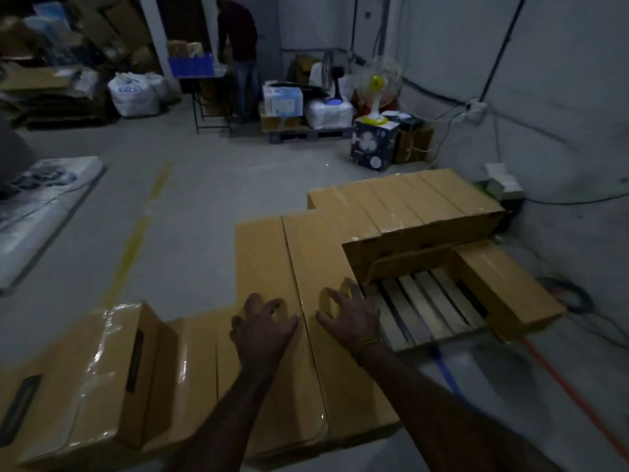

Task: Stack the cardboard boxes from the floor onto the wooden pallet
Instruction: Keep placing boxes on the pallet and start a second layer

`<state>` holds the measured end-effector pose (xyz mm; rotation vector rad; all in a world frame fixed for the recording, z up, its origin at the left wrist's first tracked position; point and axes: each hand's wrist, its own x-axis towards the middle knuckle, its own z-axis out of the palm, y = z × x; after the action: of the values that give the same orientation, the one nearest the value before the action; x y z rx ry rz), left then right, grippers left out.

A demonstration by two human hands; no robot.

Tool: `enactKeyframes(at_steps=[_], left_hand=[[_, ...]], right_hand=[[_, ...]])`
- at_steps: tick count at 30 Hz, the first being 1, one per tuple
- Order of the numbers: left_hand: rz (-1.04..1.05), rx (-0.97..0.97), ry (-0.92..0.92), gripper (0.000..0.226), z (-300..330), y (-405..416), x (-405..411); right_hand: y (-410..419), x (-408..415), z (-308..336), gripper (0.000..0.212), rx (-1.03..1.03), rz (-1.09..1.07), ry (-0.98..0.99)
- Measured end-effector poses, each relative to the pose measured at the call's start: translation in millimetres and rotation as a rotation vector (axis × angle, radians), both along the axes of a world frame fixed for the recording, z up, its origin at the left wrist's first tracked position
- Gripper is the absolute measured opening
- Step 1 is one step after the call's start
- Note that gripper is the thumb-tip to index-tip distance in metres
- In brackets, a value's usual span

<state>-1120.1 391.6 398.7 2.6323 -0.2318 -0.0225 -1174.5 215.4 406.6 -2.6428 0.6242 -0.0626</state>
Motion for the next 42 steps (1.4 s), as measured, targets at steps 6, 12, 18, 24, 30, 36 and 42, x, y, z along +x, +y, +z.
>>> enactKeyframes(at_steps=[6, 12, 18, 24, 30, 36, 42], left_hand=[[-0.106, -0.015, -0.014, 0.065, 9.3, -136.8, -42.0], [-0.191, -0.073, 0.029, 0.066, 3.4, -299.7, -86.3], [-0.239, -0.065, 0.061, 0.066, -4.3, -423.9, -117.2], [-0.285, -0.042, 0.091, 0.065, -14.8, -519.7, -110.5], [-0.260, -0.092, 0.143, 0.065, -51.2, -614.7, -83.3], [-0.213, -0.067, 0.280, 0.064, -72.5, -711.5, -62.9], [-0.146, -0.010, 0.370, 0.063, -118.3, -795.4, -42.1]], right_hand=[[-130.2, -57.8, -0.6, 0.066, -0.009, -0.102, -0.034], [-286.8, -119.5, -4.4, 0.070, -0.037, -0.201, -0.047], [-408.9, -162.3, -2.8, 0.070, -0.025, -0.237, -0.009], [-502.8, -161.3, -10.1, 0.069, -0.003, -0.242, 0.024], [-596.5, -131.2, -28.2, 0.067, -0.022, -0.224, 0.097], [-699.8, -102.3, -52.1, 0.068, 0.004, -0.184, 0.180], [-791.5, -72.1, -105.3, 0.068, 0.111, -0.120, 0.253]])
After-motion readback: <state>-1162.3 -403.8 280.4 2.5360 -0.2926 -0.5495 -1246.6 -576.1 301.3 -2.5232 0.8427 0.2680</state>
